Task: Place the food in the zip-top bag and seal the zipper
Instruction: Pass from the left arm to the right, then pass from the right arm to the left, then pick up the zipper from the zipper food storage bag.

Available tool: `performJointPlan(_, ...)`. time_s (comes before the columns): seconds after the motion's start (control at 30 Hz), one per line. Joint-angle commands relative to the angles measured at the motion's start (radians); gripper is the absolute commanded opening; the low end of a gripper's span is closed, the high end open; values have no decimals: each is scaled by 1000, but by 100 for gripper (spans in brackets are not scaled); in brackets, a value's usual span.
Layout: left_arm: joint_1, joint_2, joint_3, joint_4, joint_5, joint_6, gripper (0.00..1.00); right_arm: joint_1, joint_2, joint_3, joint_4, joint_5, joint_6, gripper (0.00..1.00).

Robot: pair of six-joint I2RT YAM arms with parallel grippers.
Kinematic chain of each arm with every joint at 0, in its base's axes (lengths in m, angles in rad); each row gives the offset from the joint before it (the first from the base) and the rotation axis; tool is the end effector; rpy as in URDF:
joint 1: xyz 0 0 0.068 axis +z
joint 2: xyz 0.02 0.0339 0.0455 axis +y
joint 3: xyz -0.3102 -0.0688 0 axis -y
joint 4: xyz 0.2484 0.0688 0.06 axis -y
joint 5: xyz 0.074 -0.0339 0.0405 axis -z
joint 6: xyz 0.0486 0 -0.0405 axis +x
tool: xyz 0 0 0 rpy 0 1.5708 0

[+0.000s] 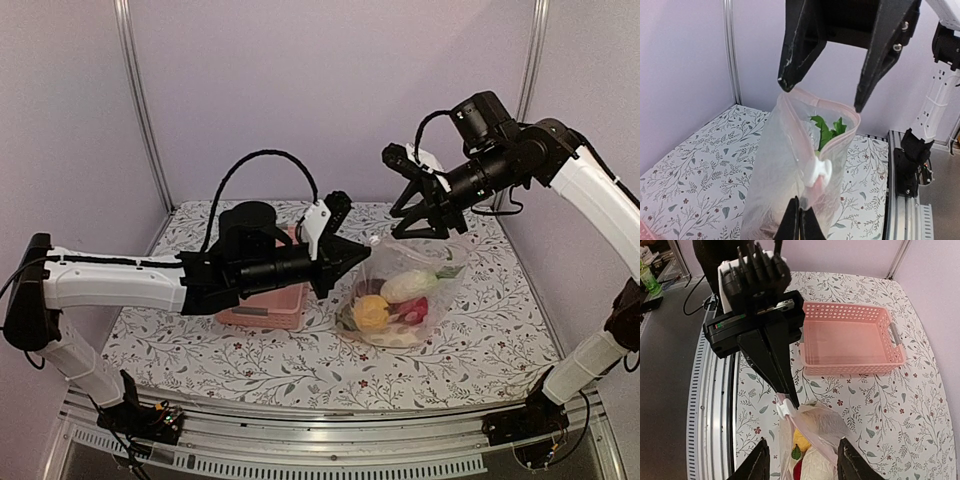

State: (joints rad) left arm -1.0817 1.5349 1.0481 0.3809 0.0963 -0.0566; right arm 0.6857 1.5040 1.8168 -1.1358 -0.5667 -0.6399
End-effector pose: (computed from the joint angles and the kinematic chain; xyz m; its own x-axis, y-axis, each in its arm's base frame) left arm 0.1735 -0.3360 0.3474 -0.1018 0.0715 -0.9922 0.9193 0.3879 -0.0664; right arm 0.2121 0.2072 0.4722 0.0325 -0.6243 -0.7805 -0.9940 0.0611 -0.0903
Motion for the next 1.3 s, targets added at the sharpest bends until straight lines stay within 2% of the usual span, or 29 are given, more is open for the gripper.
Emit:
performJointPlan(0.0,4,-38,-15,30,8,-4,0,79,59,12,-10,-4,-44,48)
performJointPlan(0.23,6,-57,-42,59,34,0,0,107,97,25,49,29,-37,47)
performJointPlan(0.37,8,-61,-45,60,44,4,0,111,132,57,33,29,-48,37)
performJointPlan(0.5,9,-63,-43,57,53,10,0,112,153,64,23,38,-56,21)
performJointPlan(0.63,11,-67,-46,54,50,9,0,113,152,64,17,51,-57,10)
performJointPlan(0.73,11,-64,-48,53,47,10,1,113,147,64,12,57,-59,8)
performJointPlan(0.8,12,-57,-40,54,45,13,16,113,144,65,12,50,-57,8)
performJointPlan(0.9,12,-39,-26,60,36,22,20,115,146,76,4,45,-51,8)
performJointPlan(0.97,14,-29,-19,65,25,25,19,116,153,88,-12,45,-53,10)
performJointPlan(1.13,14,-27,-31,87,-24,27,0,117,160,96,-42,44,-52,13)
performJointPlan(1.27,20,-40,-64,127,-43,24,0,117,155,83,-56,53,-57,20)
